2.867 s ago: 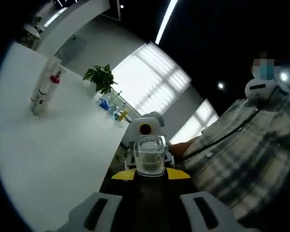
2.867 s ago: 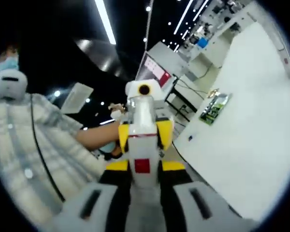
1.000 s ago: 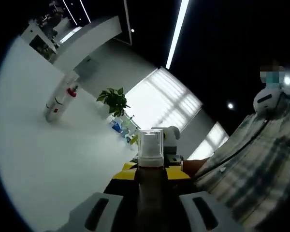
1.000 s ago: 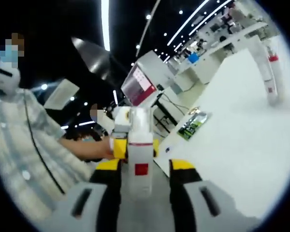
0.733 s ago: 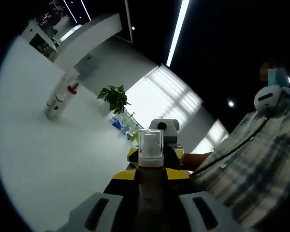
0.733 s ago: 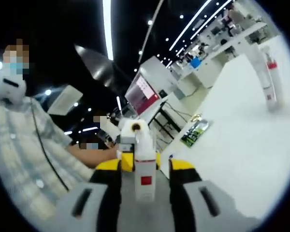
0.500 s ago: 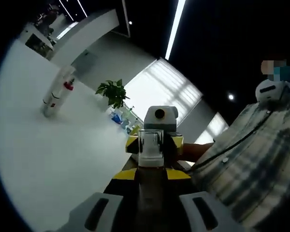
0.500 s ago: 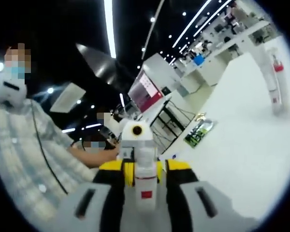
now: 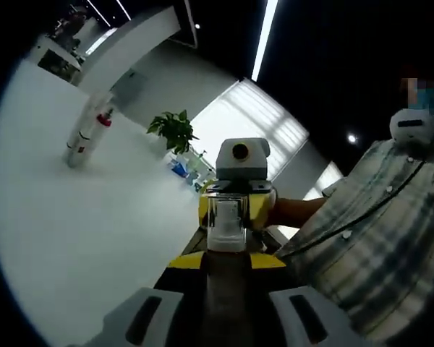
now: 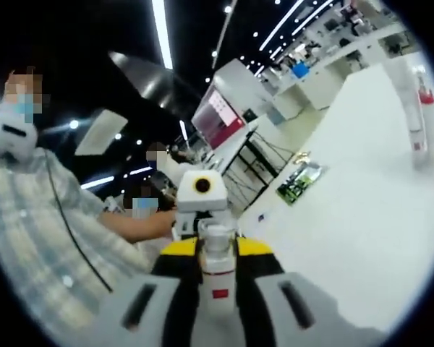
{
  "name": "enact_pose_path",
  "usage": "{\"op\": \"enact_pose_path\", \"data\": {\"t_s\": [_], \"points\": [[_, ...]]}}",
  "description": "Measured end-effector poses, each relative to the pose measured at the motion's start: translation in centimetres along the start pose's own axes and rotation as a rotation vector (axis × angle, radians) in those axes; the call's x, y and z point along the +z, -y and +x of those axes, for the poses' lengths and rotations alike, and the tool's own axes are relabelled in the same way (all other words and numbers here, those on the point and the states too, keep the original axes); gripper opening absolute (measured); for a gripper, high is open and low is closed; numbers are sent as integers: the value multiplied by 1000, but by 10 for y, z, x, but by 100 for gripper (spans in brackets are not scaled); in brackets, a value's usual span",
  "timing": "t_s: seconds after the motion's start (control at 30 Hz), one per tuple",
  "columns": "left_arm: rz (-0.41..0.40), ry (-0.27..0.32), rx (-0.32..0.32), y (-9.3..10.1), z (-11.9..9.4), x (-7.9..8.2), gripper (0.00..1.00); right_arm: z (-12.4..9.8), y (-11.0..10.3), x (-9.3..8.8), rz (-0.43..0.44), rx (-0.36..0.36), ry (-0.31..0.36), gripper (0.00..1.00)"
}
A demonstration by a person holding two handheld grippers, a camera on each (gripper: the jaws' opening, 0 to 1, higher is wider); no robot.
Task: Arrange the skincare products in the storage area until every visible bottle or jar stands upright without overlapping.
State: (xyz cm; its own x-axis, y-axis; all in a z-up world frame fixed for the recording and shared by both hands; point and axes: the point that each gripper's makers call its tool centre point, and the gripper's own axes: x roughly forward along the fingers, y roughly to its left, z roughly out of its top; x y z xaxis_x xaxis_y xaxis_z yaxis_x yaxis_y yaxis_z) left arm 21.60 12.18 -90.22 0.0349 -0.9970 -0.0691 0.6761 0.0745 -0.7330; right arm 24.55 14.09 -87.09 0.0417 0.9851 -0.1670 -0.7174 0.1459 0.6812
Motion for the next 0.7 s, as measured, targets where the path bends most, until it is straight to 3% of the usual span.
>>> {"op": "enact_pose_path", "data": {"t_s": [0.13, 0.37, 0.7], "points": [[-17, 30, 26, -3, 4, 2, 21, -4, 5, 1, 13, -11, 7, 15], [-22, 8, 86, -8, 5, -2, 23, -4, 8, -4, 26, -16, -7, 15], [-23, 73, 160, -12, -6, 7, 23, 5, 11, 6, 36, 10, -7, 15]]}}
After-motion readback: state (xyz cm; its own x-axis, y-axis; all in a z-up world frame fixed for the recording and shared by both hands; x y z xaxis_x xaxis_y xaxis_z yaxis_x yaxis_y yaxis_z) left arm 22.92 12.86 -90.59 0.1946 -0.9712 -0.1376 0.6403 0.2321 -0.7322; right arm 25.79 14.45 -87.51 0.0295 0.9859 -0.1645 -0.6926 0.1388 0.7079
